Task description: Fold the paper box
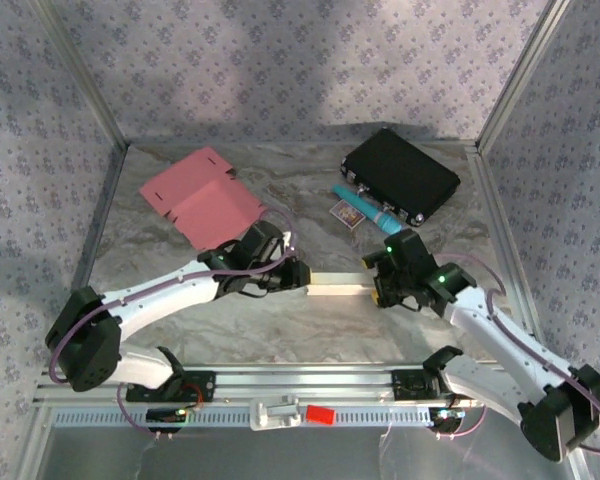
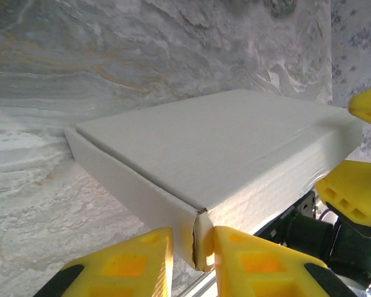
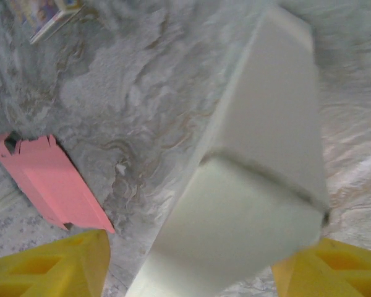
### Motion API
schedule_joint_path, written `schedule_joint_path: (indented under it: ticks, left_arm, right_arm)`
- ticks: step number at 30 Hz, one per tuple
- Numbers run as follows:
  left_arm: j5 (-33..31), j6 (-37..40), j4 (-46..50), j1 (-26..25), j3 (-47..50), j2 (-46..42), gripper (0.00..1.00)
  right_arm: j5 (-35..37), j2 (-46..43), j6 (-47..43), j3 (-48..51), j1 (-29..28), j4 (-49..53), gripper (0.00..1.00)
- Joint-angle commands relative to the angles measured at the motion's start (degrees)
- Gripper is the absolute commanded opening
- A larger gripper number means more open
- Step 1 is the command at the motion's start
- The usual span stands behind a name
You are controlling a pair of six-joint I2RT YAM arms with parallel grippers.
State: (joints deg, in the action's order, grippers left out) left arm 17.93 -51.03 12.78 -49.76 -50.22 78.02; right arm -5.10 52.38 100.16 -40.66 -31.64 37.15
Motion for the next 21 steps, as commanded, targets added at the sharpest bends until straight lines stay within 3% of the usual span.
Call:
schedule_joint_path:
  ticks: [1,9,15,18,21]
  left_arm:
    - [-3.6,2.1,-0.7,-2.0,1.9,0.9,0.23]
    - [-2.9,2.6,-6.9,-5.0,3.2,6.5,0.24]
    - [-2.2,2.4,-4.7,-5.1,1.0,8.7,0.32]
    - [-4.3,-1.0,-1.5,-3.9,-0.3,6.4,0.40]
    - [-2.5,-6.2,-1.3,-0.6,-1.1,6.7,0.47]
  right_arm:
    - [1.6,-4.2,3.6,3.5,0.6,0.6,0.72]
    - [-1.1,-8.0,1.8,9.6,3.2,1.9,0.72]
    - [-0.1,-10.2,-0.1,8.7,3.9,8.8,0.72]
    - [1.2,-9.2,-5.7,6.1,4.5,10.2,0.71]
    - [1.1,-4.1,-15.5,1.9,5.7,12.1,0.70]
